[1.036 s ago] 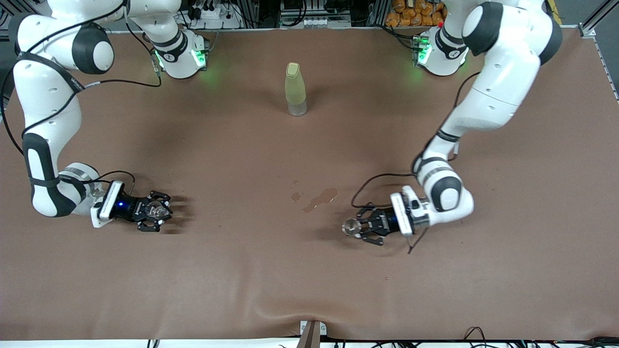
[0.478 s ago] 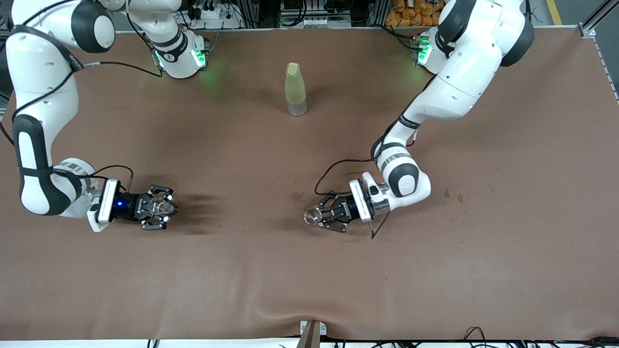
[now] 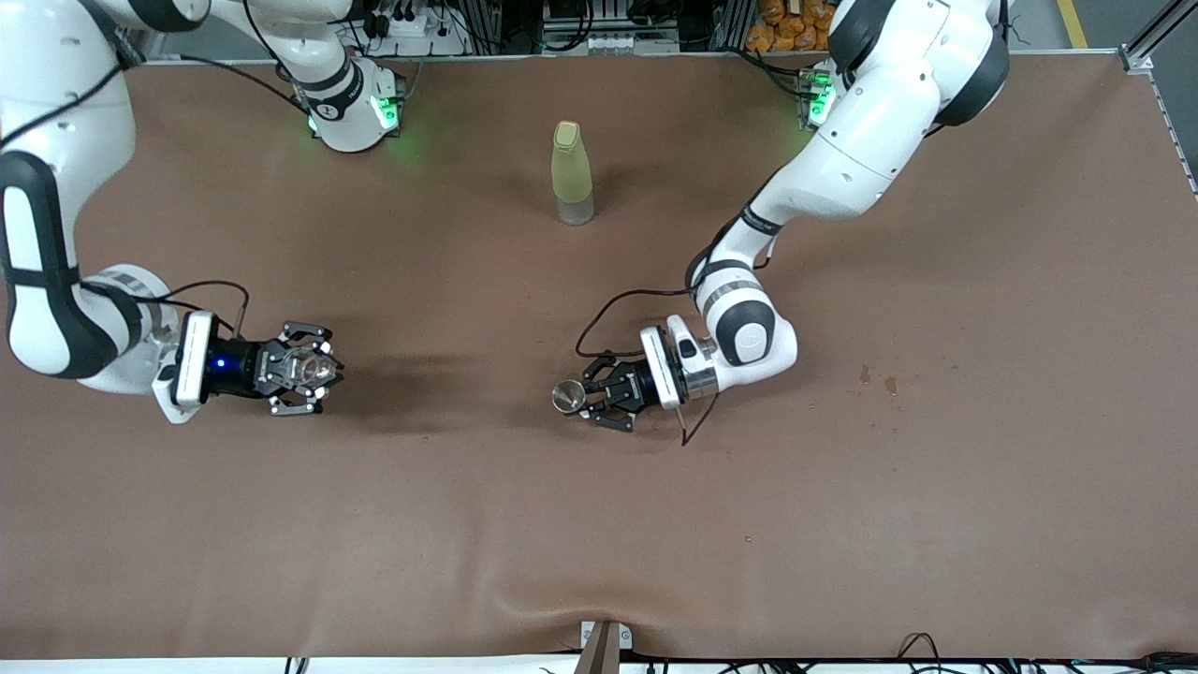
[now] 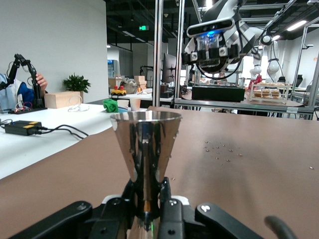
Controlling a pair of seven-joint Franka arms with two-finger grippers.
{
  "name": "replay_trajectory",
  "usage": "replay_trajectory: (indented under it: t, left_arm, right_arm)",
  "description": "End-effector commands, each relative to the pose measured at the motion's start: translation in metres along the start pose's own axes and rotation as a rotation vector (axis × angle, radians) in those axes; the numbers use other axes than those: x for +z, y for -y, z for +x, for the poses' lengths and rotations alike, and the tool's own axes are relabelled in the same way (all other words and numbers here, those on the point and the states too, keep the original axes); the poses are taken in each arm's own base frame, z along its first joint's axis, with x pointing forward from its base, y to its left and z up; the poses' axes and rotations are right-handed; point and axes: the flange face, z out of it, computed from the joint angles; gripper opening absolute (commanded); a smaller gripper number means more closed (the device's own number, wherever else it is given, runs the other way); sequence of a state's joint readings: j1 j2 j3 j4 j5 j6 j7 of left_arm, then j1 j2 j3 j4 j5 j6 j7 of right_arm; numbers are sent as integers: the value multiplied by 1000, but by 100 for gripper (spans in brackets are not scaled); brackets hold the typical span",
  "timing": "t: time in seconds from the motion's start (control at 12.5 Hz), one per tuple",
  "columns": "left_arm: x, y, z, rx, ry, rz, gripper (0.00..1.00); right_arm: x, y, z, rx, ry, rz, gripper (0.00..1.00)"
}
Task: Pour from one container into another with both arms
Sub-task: 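Carry the jigger and beaker toward each other at the table middle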
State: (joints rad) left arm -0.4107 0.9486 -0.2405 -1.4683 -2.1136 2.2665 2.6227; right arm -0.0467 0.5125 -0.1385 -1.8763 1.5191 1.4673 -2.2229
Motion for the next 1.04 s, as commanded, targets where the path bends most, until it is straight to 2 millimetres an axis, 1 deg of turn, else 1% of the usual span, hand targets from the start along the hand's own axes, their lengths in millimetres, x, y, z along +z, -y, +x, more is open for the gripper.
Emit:
replay_trajectory:
  t: [0.0, 0.16, 0.24, 0.32, 0.48, 0.64, 0.96]
  left_arm:
    - [18, -20, 3, 12, -12, 11, 0]
    - [19, -25, -4, 30, -10, 3, 0]
    - [19, -25, -7, 41, -12, 0, 0]
    - [21, -28, -9, 39, -20, -9, 0]
    - [25, -33, -8, 39, -22, -17, 0]
    - [28, -34, -3, 40, -59, -35, 0]
    - [27, -36, -8, 41, -59, -41, 0]
  right_arm:
    - [18, 35, 25, 53, 21, -34, 0]
    - [34, 41, 35, 74, 32, -32, 0]
    - [44, 43, 35, 76, 30, -36, 0]
    - [59, 46, 35, 83, 17, -40, 0]
    - [86, 51, 34, 90, 11, -63, 0]
    - [118, 55, 35, 94, 2, -62, 0]
    - [175, 66, 32, 112, -13, -91, 0]
